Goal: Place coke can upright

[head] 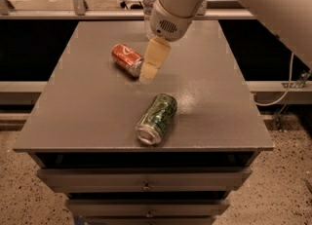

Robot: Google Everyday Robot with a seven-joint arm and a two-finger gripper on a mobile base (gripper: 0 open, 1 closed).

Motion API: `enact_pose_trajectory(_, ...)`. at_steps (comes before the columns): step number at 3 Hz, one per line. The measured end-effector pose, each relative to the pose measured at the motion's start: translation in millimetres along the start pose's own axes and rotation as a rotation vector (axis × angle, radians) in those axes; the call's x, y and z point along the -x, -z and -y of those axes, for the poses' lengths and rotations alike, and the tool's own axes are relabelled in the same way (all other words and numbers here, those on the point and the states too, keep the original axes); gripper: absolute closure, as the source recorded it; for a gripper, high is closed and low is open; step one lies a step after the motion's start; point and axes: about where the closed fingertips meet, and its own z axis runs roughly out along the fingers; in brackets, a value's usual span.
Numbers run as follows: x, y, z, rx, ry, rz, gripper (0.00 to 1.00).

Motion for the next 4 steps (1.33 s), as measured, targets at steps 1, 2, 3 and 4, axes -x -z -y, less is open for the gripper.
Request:
enact_pose_trajectory(1, 21, -16, 26, -0.023, -0.047, 0.012, 0.0)
enact_pose_trajectory(2, 37, -34, 45, -0.02, -0.111, 0.005, 0.0)
enact_pose_trajectory(3, 51, -54, 52, 0.005, -0.187, -0.009, 0.0)
enact_pose_trajectory(4, 65, -76, 55, 0.017, -0.243, -0.019, 0.0)
